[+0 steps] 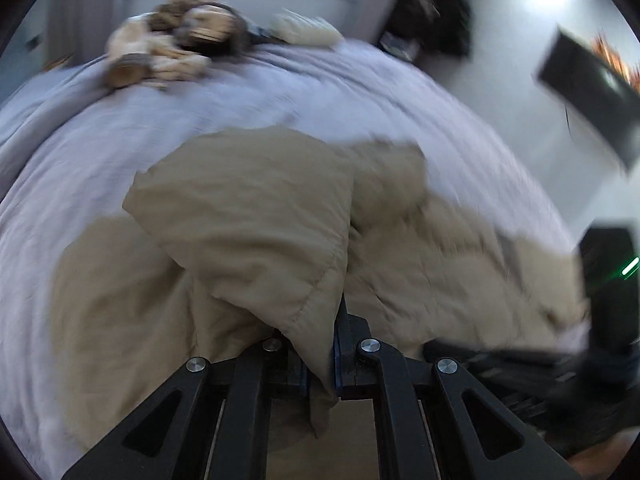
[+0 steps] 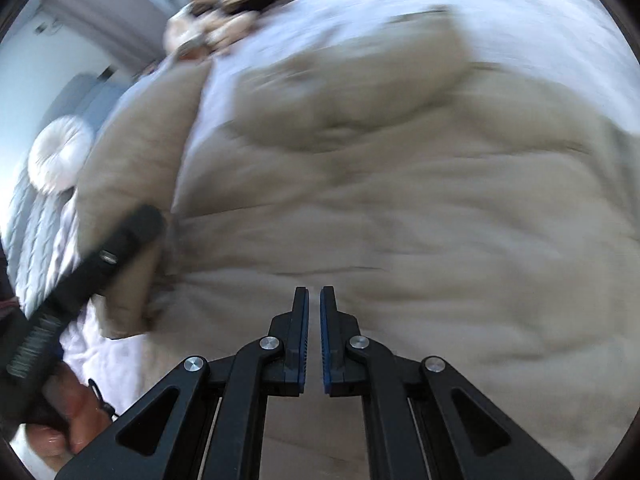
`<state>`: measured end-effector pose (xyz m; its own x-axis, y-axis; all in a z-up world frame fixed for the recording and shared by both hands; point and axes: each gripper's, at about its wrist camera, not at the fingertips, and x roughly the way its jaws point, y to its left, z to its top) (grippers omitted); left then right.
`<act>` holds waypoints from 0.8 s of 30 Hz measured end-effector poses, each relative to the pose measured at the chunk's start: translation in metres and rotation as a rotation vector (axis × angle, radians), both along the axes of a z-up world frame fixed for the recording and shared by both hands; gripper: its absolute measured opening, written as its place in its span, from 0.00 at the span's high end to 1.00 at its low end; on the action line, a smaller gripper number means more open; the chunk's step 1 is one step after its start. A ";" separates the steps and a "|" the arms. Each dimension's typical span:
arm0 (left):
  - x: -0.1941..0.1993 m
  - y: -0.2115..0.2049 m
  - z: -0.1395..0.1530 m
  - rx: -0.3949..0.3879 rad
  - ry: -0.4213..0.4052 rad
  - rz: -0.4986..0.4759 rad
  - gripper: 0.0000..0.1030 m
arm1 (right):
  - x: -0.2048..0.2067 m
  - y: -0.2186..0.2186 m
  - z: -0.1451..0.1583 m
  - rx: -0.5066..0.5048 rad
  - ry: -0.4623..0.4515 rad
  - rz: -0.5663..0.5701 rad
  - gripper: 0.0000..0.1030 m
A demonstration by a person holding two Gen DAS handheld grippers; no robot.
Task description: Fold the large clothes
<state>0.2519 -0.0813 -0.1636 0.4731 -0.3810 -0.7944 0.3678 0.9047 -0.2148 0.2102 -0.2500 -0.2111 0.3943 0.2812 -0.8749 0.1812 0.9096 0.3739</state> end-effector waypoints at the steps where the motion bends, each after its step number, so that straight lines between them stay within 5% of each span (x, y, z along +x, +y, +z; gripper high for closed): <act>1: 0.000 -0.016 -0.009 0.043 0.006 -0.024 0.91 | -0.005 -0.011 -0.001 -0.003 0.005 -0.019 0.96; 4: -0.003 -0.024 -0.032 0.128 0.020 -0.039 0.91 | -0.023 -0.041 -0.006 -0.012 0.027 -0.075 0.96; 8: -0.016 -0.020 -0.042 0.148 0.040 -0.054 0.88 | -0.036 -0.057 -0.007 0.006 0.038 -0.096 0.95; 9: -0.018 -0.018 -0.040 0.155 0.045 -0.063 0.69 | -0.037 -0.058 -0.003 0.011 0.035 -0.096 0.92; 10: -0.020 -0.015 -0.037 0.166 0.033 -0.063 0.33 | -0.039 -0.057 -0.001 0.010 0.033 -0.095 0.92; 12: -0.033 -0.014 -0.037 0.175 -0.031 -0.055 0.13 | -0.041 -0.053 0.002 0.007 0.034 -0.096 0.92; 15: -0.045 0.003 -0.018 0.187 -0.063 -0.065 0.13 | -0.039 -0.040 0.010 -0.016 0.037 -0.096 0.87; 16: -0.048 0.014 -0.011 0.188 -0.079 -0.045 0.13 | -0.036 -0.035 0.013 -0.029 0.035 -0.093 0.70; 17: -0.050 0.027 -0.006 0.185 -0.095 -0.020 0.13 | -0.037 -0.030 0.017 -0.051 0.029 -0.089 0.42; 19: -0.051 0.065 0.002 0.201 -0.118 0.079 0.13 | -0.036 -0.014 0.032 -0.088 -0.017 -0.068 0.22; 24: -0.050 0.161 -0.010 0.375 -0.077 0.337 0.13 | -0.019 0.055 0.059 -0.265 -0.121 0.076 0.22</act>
